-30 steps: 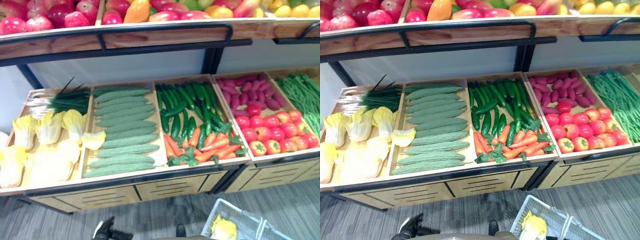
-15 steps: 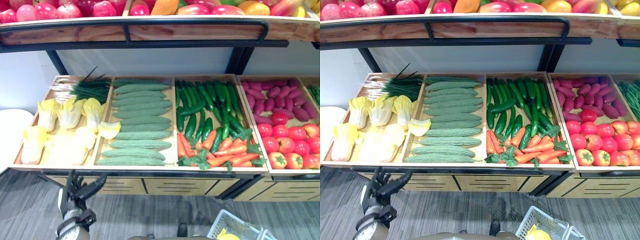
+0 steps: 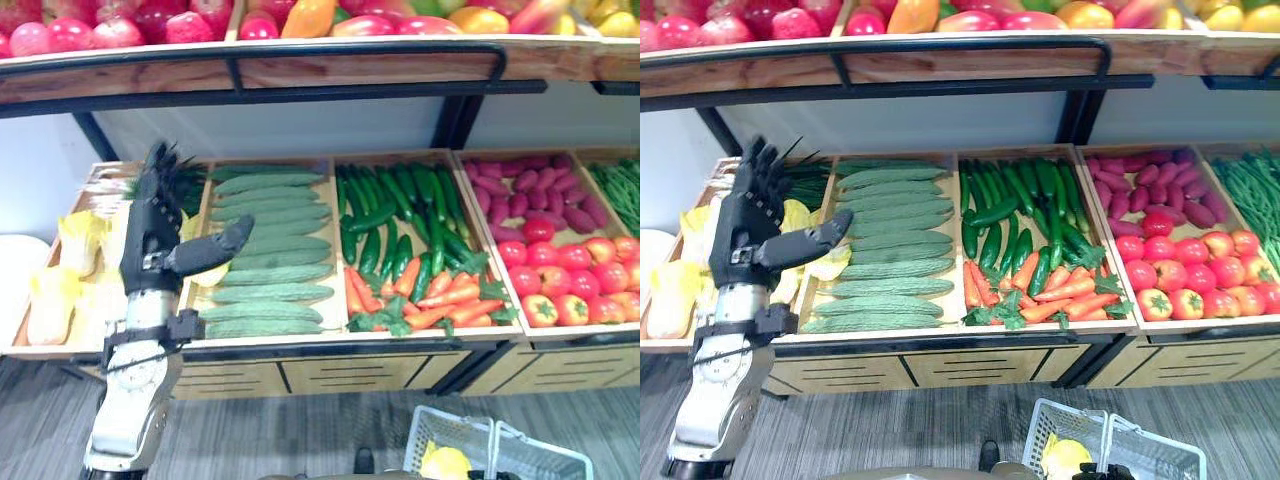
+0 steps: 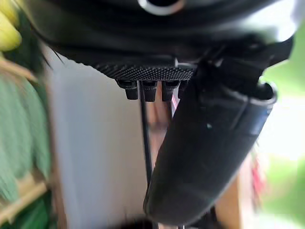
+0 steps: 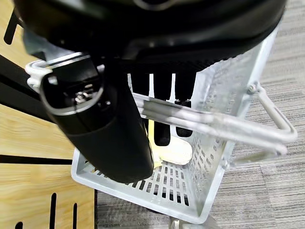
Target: Get the vegetables into the basket
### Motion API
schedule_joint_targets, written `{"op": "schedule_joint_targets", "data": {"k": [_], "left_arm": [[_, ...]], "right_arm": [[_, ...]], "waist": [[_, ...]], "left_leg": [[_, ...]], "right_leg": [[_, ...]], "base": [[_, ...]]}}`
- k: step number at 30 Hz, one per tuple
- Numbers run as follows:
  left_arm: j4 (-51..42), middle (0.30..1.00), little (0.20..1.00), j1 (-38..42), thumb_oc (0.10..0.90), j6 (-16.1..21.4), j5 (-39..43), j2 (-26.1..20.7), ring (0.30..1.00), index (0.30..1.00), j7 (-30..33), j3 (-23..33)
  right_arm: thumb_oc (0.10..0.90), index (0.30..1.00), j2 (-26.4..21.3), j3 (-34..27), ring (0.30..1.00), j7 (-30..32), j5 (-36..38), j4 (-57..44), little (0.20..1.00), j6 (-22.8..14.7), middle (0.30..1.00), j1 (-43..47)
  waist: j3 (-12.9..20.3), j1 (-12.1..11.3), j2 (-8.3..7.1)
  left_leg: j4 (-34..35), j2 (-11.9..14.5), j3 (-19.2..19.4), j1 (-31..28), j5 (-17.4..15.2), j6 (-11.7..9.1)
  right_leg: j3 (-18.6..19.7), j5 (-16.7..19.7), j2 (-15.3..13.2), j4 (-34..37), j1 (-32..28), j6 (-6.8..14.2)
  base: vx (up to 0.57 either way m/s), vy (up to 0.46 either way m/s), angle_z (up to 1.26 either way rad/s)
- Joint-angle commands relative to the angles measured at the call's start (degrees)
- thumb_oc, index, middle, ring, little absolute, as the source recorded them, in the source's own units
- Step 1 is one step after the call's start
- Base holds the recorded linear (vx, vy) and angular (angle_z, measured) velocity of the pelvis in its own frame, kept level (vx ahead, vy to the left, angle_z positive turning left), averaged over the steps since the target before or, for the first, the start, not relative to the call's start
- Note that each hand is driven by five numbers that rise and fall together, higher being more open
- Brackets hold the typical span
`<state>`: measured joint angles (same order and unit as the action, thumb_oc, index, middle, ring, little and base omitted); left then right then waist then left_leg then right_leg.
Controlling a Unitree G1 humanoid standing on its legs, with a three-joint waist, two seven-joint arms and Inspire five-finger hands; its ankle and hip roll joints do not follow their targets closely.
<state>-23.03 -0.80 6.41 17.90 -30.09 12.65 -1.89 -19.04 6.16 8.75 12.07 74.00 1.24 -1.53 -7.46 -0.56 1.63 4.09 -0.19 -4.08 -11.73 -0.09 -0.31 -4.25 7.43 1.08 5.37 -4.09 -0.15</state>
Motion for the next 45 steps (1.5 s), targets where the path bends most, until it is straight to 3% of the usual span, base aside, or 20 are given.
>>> {"op": "schedule_joint_targets", "data": {"k": [1, 8, 9, 19, 26, 29, 37, 38, 45], "left_arm": [[-1.70, 1.000, 1.000, 7.42, 0.900, 3.69, -4.96, -1.18, 1.000, 1.000, -2.84, -3.26], [9.48, 1.000, 1.000, 21.37, 0.900, 0.75, -11.82, -2.82, 1.000, 1.000, -4.36, -13.93], [15.87, 1.000, 1.000, 25.82, 0.900, -0.07, -14.01, -1.48, 1.000, 1.000, -4.25, -18.02], [47.02, 1.000, 1.000, 42.04, 0.900, -3.58, -28.33, 3.21, 1.000, 1.000, -0.24, -31.70], [62.27, 1.000, 1.000, 47.28, 0.900, -4.19, -39.17, 3.07, 1.000, 1.000, 0.79, -39.31], [73.24, 1.000, 1.000, 48.56, 0.900, -5.44, -44.63, 5.25, 1.000, 1.000, -0.21, -42.91], [80.91, 1.000, 1.000, 47.81, 0.900, -5.98, -49.90, 7.34, 1.000, 1.000, -1.23, -45.14], [81.48, 0.300, 0.300, 47.20, 0.400, -5.96, -49.50, 7.49, 0.300, 0.300, -1.77, -44.93], [83.36, 0.300, 0.300, 46.16, 0.400, -6.26, -48.78, 7.49, 0.300, 0.300, -2.08, -43.96]], "right_arm": [[0.400, 0.300, -1.12, 2.82, 0.300, -0.25, -1.90, 0.94, 0.300, -1.10, 0.300, 4.41], [0.400, 0.300, -1.77, 4.87, 0.300, -0.48, -3.55, 0.36, 0.300, -0.43, 0.300, 7.02], [0.400, 0.300, -1.85, 5.21, 0.300, -0.48, -3.69, 0.08, 0.300, -0.58, 0.300, 6.88], [0.400, 0.300, -3.07, 4.91, 0.300, 0.61, -3.20, 0.89, 0.300, -0.81, 0.300, 6.50], [0.400, 0.300, -3.70, 4.65, 0.300, 0.90, -2.22, 1.26, 0.300, -2.21, 0.300, 5.31], [0.400, 0.300, -3.95, 5.14, 0.300, 1.02, -2.19, 1.76, 0.300, -2.94, 0.300, 5.45], [0.400, 0.300, -4.14, 5.60, 0.300, 1.06, -1.74, 1.35, 0.300, -3.72, 0.300, 5.64], [0.400, 0.300, -4.01, 5.70, 0.300, 0.82, -1.71, 1.23, 0.300, -3.66, 0.300, 5.76], [0.400, 0.300, -4.15, 6.05, 0.300, 0.77, -1.89, 0.61, 0.300, -3.57, 0.300, 6.25]], "waist": [[3.33, 1.71, -0.72], [3.95, 5.07, 2.53], [3.91, 6.38, 3.51], [2.89, 11.74, 8.23], [2.76, 14.06, 9.39], [2.79, 15.10, 9.72], [2.73, 16.29, 10.47], [2.72, 16.47, 10.72], [2.42, 17.13, 11.76]], "left_leg": [[0.91, -0.30, 0.19, 2.14, -0.40, -2.66], [0.91, -0.13, 2.73, 1.62, -0.46, -2.88], [0.91, -0.07, 3.22, 1.67, -0.36, -3.05], [0.91, -0.25, 6.58, 1.41, -0.51, -3.27], [0.91, 0.01, 8.09, 1.06, -0.69, -3.51], [0.91, 0.14, 9.34, 0.86, -0.81, -3.55], [0.91, 0.09, 10.92, 0.40, -1.16, -3.58], [0.91, 0.05, 11.33, 0.34, -1.23, -3.57], [0.91, -0.06, 12.31, 0.43, -1.32, -3.59]], "right_leg": [[2.73, -8.28, -1.61, -0.87, -4.59, 3.49], [4.90, -7.99, -1.93, -0.64, -4.33, 3.82], [5.40, -7.87, -2.00, -0.44, -4.21, 3.89], [7.62, -7.73, -2.51, -0.37, -3.27, 4.66], [8.30, -7.94, -2.50, -0.37, -3.24, 5.03], [9.03, -7.96, -2.33, -0.37, -3.12, 5.11], [9.99, -7.93, -2.26, -0.37, -3.14, 5.25], [10.21, -7.93, -2.25, -0.37, -3.10, 5.24], [10.92, -7.63, -2.30, -0.37, -2.54, 5.31]], "base": [[0.00, -0.017, -0.31], [-0.01, 0.001, -0.22], [-0.03, -0.007, -0.10], [-0.01, 0.004, -0.13], [0.01, -0.009, -0.12], [0.02, -0.014, -0.11], [0.01, 0.002, -0.09], [0.01, 0.007, -0.04], [0.00, 0.010, -0.07]]}}
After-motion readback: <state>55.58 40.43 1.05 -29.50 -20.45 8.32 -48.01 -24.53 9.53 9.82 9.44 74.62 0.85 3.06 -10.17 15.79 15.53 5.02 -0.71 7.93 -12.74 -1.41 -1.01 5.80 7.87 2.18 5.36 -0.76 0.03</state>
